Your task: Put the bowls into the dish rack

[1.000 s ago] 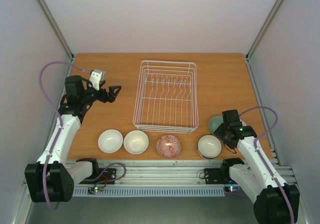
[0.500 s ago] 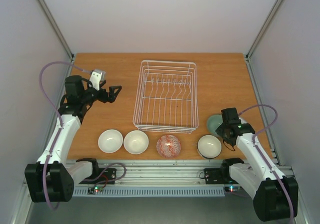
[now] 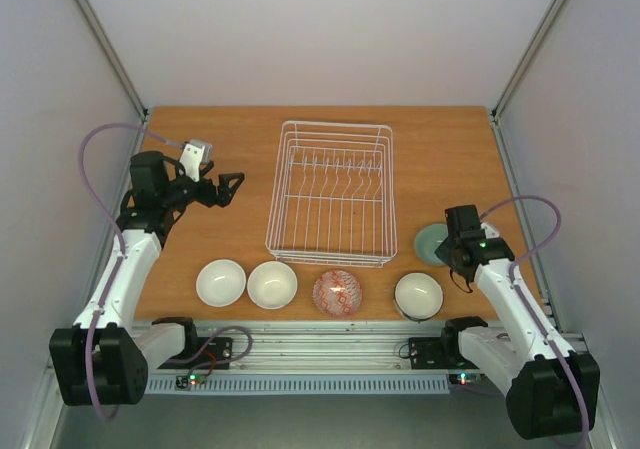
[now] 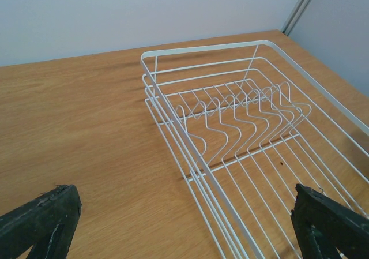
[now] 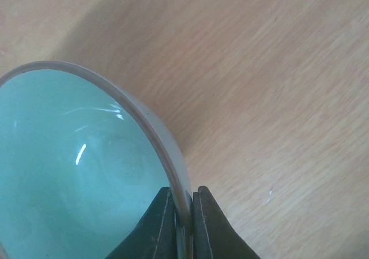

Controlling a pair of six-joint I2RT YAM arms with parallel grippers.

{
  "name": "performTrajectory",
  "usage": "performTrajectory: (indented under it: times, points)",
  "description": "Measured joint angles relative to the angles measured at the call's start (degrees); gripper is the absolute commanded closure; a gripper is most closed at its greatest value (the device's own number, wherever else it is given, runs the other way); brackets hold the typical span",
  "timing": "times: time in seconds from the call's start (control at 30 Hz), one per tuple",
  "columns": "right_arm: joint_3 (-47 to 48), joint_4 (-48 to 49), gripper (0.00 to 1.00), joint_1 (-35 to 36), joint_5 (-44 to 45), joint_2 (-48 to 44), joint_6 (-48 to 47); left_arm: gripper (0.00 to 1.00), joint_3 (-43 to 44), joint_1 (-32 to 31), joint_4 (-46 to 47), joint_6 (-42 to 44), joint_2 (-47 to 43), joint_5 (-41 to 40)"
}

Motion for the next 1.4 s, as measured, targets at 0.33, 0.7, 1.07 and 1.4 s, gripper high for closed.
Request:
performTrajectory:
  times: [0.33,0.7,1.07,1.4]
  points:
    - [17.94,-6.43,0.99,3.98,14.08,0.87,-5.57,0.01,0.0,0.0,0.0,-0.02,0.0,0.83]
    - [38.73,-11.13,0.99,29.55,37.2,21.46,-9.49,0.01,-0.26,0.0,-0.07,-0.04,0.04,1.42]
    - [37.75,1.75,0.99,30.53,15.17,16.94,-14.36,0.01,2.03,-0.85,-3.98,-1.03,4.5,7.74]
    - [37.66,9.7,0.99,35.5,3.76,26.21,-14.16,0.09,10.88,-15.45,-6.03,-6.99,11.04,2.99]
